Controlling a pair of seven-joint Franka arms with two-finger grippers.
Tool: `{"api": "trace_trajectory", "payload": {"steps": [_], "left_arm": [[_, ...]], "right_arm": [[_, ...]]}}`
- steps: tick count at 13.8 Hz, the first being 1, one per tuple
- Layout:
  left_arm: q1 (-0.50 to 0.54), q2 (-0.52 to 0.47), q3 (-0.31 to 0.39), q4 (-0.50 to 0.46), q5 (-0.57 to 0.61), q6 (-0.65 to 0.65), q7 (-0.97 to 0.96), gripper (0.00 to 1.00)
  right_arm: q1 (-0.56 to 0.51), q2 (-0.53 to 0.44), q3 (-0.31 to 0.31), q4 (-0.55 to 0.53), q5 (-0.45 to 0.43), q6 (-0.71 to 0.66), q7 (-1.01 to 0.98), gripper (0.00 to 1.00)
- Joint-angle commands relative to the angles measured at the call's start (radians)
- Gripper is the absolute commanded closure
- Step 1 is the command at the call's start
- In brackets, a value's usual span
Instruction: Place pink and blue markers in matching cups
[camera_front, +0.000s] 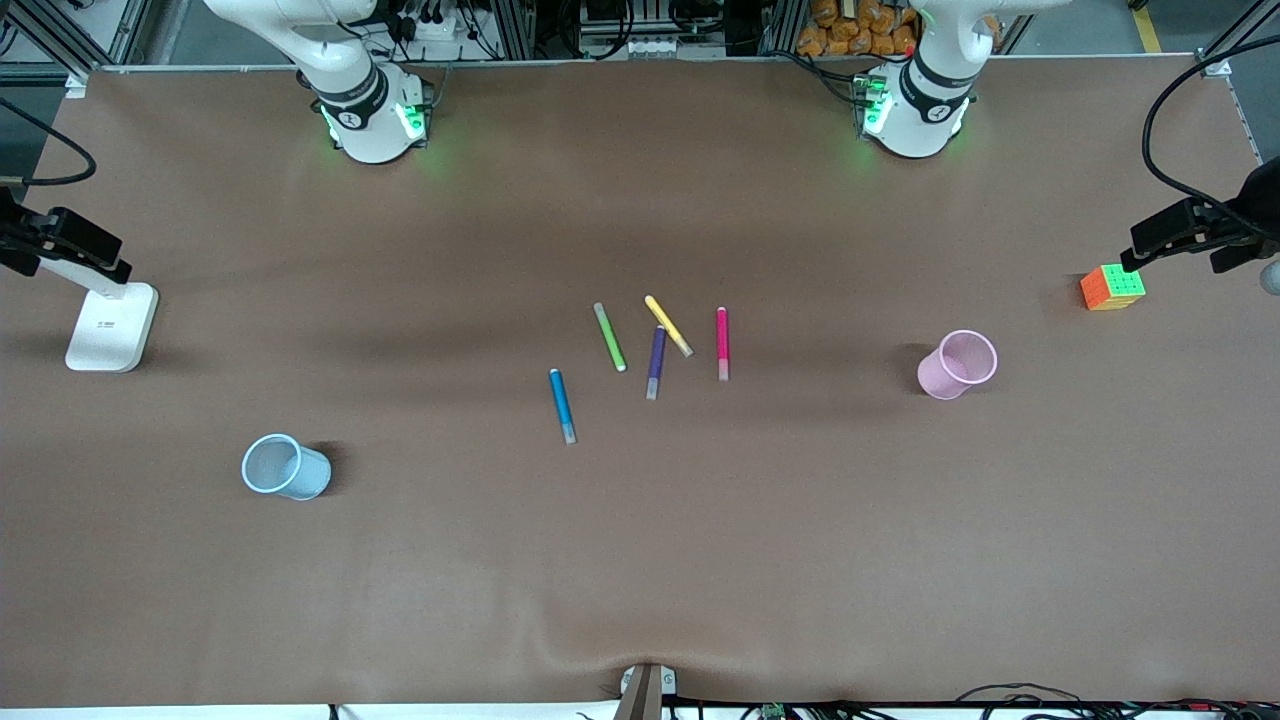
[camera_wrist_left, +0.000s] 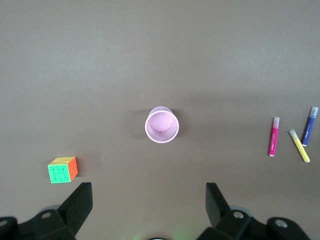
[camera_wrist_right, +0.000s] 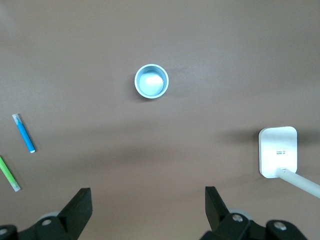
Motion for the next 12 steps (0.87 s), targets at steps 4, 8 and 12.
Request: {"api": "trace_trajectory", "payload": {"steps": [4, 8, 12], "left_arm": [[0.005, 0.008, -0.008, 0.027, 0.019, -0.026, -0.004, 0.0], [0.0, 0.013, -0.012, 0.007, 0.021, -0.041, 0.004, 0.0], [-0.035, 0.036, -0.019, -0.016, 0.051, -0.08, 0.004, 0.0]], "right_arm": [[0.003, 0.013, 0.002, 0.019, -0.011, -0.013, 0.018, 0.0], [0.001, 0.013, 0.002, 0.019, -0.011, -0.013, 0.018, 0.0], [0.002, 0.022, 0.002, 0.019, -0.011, -0.012, 0.009, 0.0]]}}
